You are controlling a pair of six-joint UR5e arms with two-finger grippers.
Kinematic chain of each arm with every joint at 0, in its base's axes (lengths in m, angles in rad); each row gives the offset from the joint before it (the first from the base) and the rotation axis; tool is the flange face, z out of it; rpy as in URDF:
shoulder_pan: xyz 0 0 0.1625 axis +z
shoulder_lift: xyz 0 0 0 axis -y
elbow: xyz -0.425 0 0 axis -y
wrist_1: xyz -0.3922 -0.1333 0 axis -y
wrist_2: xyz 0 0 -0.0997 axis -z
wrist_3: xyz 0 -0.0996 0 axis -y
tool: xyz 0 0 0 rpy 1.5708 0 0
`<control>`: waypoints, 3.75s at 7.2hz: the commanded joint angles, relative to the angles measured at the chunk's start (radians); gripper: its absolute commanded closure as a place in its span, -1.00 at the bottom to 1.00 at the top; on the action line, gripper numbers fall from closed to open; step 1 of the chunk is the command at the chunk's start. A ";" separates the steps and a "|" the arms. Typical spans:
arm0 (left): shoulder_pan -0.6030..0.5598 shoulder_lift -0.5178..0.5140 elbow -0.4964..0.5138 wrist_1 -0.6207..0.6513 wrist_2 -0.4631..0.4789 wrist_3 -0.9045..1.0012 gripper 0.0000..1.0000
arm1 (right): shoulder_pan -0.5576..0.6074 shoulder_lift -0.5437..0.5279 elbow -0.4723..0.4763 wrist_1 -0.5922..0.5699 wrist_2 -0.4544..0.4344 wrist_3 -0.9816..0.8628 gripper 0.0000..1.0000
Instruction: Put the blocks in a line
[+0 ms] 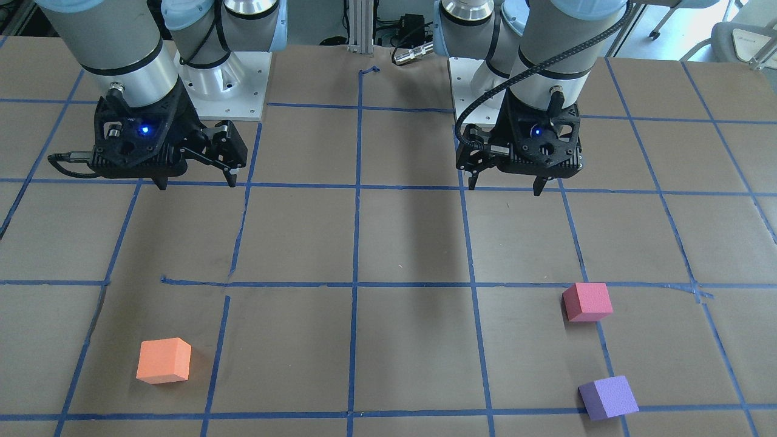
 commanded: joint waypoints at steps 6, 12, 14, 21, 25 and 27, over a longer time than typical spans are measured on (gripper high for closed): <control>0.002 0.000 -0.001 0.000 0.001 0.000 -1.00 | 0.000 0.003 0.000 -0.009 -0.017 0.000 -1.00; 0.008 0.003 -0.001 0.006 0.003 0.001 -1.00 | -0.046 0.064 -0.061 -0.017 -0.012 -0.007 -1.00; 0.006 0.002 -0.002 0.008 0.001 0.002 -1.00 | -0.112 0.246 -0.182 -0.021 0.000 -0.074 -1.00; 0.006 0.000 -0.002 0.009 0.000 0.000 -1.00 | -0.179 0.600 -0.162 -0.369 0.001 -0.260 -1.00; 0.006 0.000 -0.002 0.009 0.000 0.002 -1.00 | -0.178 0.618 -0.162 -0.366 0.001 -0.255 0.05; 0.006 0.000 -0.002 0.008 0.001 0.002 -1.00 | -0.105 0.606 -0.176 -0.368 0.024 -0.153 0.03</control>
